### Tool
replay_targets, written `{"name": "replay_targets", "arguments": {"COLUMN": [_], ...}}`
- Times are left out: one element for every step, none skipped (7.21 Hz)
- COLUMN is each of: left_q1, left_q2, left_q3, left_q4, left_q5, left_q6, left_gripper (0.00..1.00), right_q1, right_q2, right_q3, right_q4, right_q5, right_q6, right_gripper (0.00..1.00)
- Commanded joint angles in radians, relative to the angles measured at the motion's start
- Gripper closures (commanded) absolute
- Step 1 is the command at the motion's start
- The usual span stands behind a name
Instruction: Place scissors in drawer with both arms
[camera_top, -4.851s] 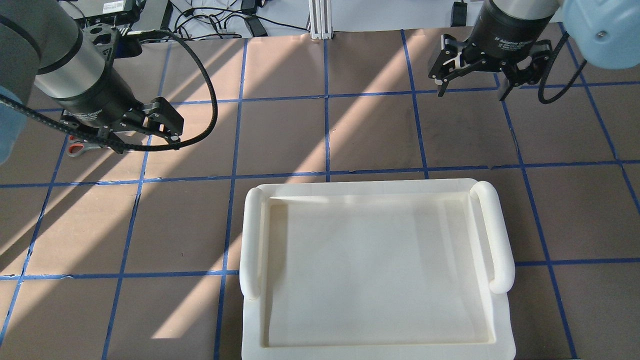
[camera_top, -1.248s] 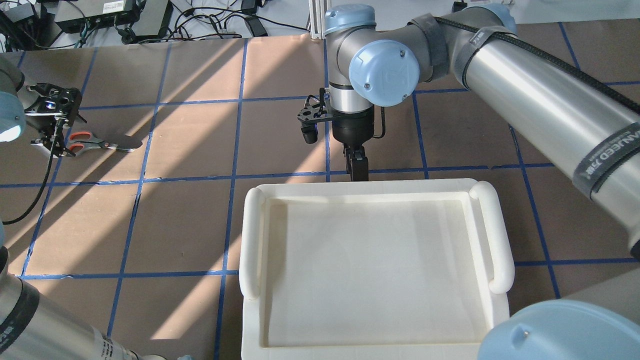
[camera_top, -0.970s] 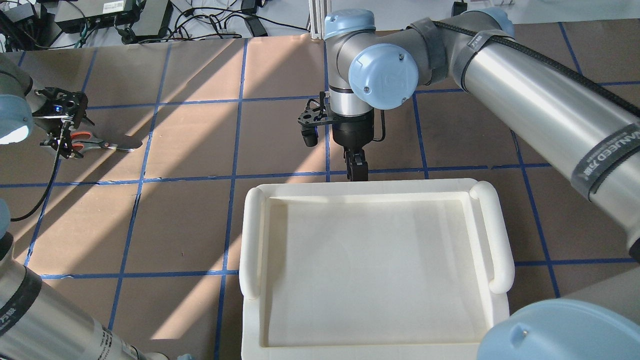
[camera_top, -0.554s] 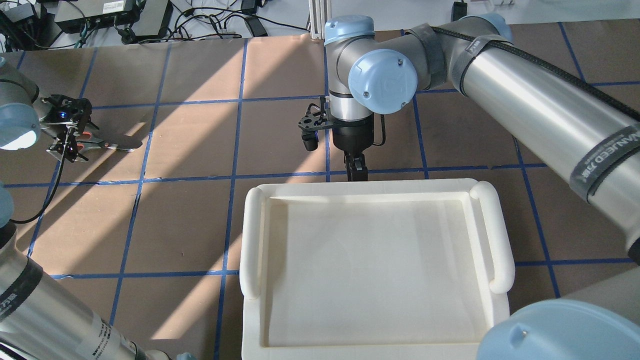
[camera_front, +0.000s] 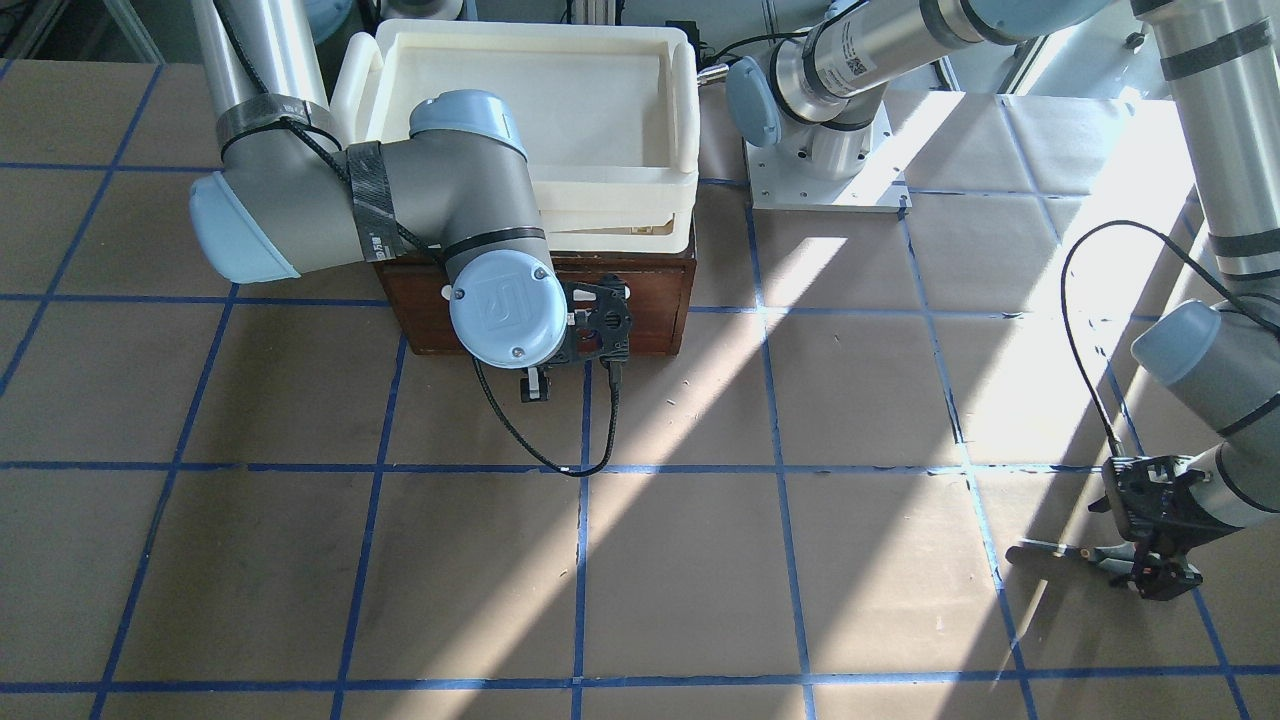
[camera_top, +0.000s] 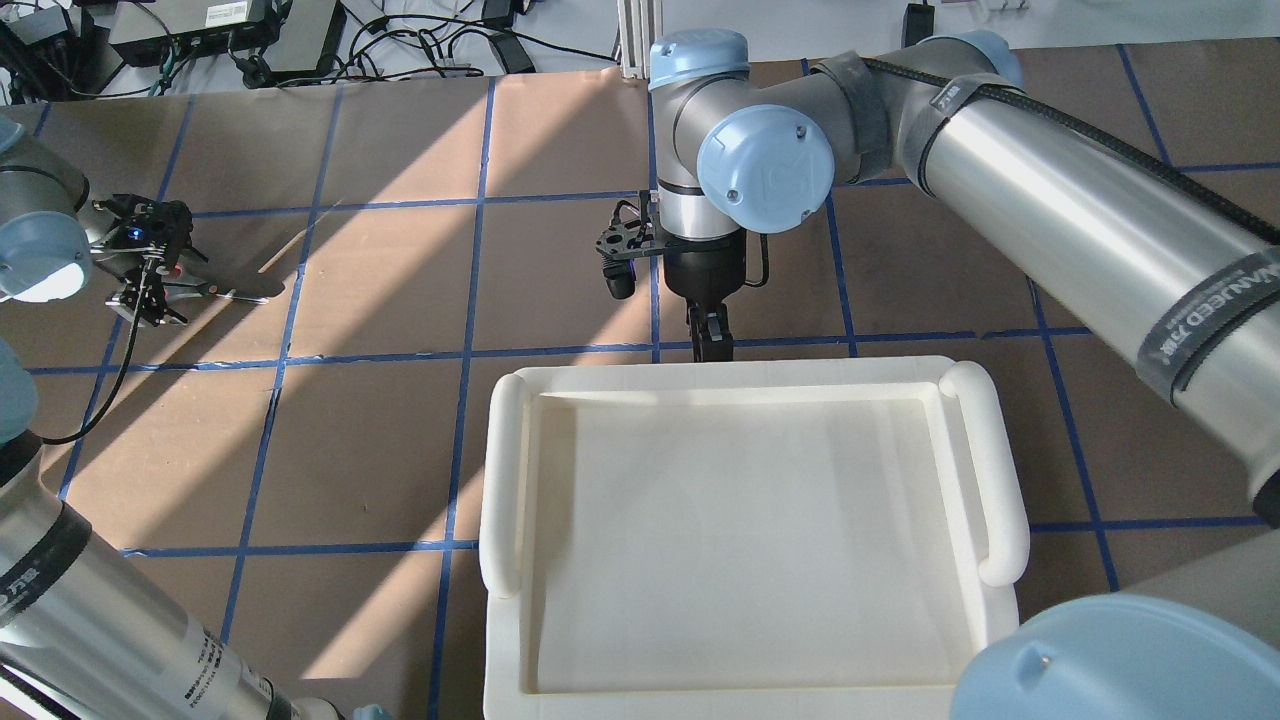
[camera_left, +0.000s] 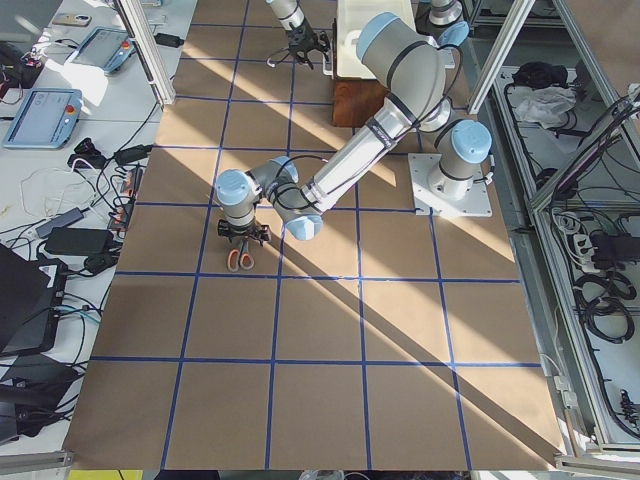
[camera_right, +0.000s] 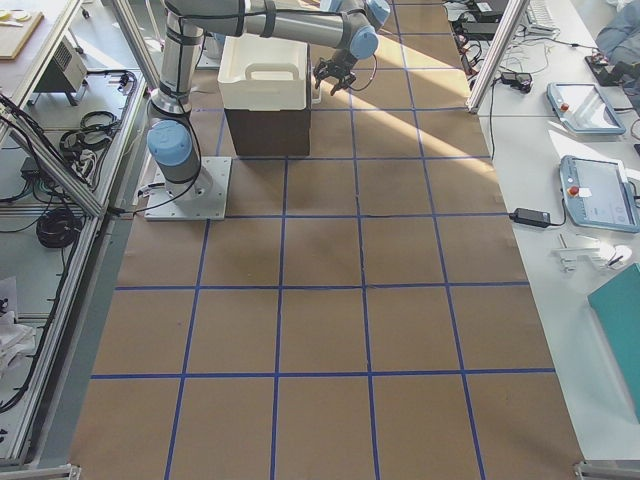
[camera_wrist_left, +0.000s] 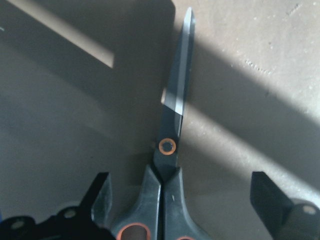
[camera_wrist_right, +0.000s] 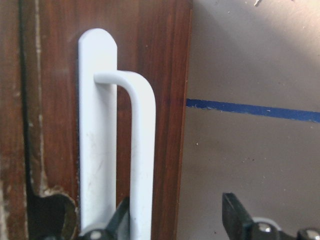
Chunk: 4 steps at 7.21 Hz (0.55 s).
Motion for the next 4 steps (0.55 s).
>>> {"name": "replay_targets", "arguments": {"left_q1": [0.0, 0.0, 0.0, -0.001], "left_q2": [-0.012, -0.013, -0.013, -0.013], "left_q3": [0.0, 0.0, 0.0, 0.002], "left_q4": [0.0, 0.0, 0.0, 0.002], "left_q5": [0.0, 0.01, 0.01, 0.011], "left_q6": [-0.001, -0.003, -0.001, 0.0], "left_gripper": [0.03, 0.05, 0.06, 0.17], "right_q1": [-0.01, -0.012, -0.012, -0.012], "right_q2": [0.012, 0.025, 0.052, 0.071], "right_q3": [-0.013, -0.041, -0.065, -0.09], "right_q4": [-0.04, -0.055, -0.06, -0.081], "right_q5": [-0.005, -0.011, -0.003, -0.009], "right_q6": [-0.015, -0.016, -0.016, -0.016], "right_gripper": [0.34, 0.34, 0.34, 0.34]}}
